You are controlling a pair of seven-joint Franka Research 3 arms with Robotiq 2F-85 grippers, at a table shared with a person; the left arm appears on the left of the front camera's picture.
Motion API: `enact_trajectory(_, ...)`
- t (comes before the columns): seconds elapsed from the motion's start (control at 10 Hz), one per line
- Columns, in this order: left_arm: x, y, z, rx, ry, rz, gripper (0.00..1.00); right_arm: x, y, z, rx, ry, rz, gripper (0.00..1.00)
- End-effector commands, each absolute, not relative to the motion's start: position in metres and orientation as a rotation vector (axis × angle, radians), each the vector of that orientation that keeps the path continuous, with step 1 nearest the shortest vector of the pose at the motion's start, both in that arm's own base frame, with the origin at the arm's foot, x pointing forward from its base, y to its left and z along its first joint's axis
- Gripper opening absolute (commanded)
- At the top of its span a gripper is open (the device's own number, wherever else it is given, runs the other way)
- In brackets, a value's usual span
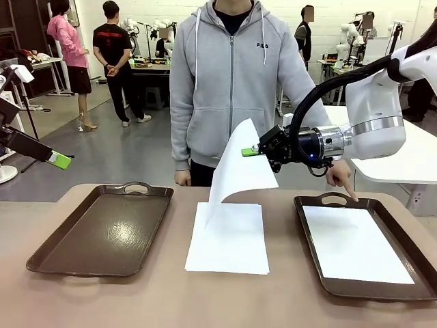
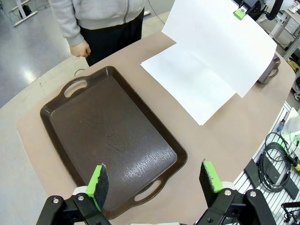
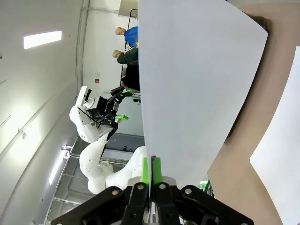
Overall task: Sort the A4 documents.
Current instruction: Place the A4 Paper in the designated Handle tray.
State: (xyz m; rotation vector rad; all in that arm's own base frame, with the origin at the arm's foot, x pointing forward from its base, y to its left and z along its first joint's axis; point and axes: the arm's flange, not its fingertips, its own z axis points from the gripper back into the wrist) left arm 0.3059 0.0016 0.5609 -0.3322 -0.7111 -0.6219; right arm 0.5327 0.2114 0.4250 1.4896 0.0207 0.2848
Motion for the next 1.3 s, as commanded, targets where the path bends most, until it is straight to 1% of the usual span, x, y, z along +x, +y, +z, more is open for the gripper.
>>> enact_trajectory(0.0,0.307,0.001,0.56,-0.329,-0.71,-0.62,1.0,0.523,0.204,0.441,1.457,0.026,0.303,0.01)
enact_trajectory(0.1,0.307,0.001,0.56,-0.329,-0.71,-0.62,1.0,0.517,0.186,0.456,1.414,0.035,0.277,0.01)
enact_trajectory(0.2,0.307,0.001,0.56,-0.329,-0.71,-0.62,1.0,0.514,0.164,0.465,1.407,0.022,0.251,0.01)
enact_trajectory(0.7,0.307,0.001,0.56,-0.329,-0.71,-0.62,1.0,0.499,0.078,0.471,1.185,0.06,0.19,0.01)
enact_trajectory(0.9,0.307,0.001,0.56,-0.329,-0.71,-0.62,1.0,0.496,0.042,0.45,1.055,0.066,0.129,0.01)
enact_trajectory(1.2,0.307,0.001,0.56,-0.329,-0.71,-0.62,1.0,0.497,-0.012,0.407,0.96,0.012,0.088,0.01)
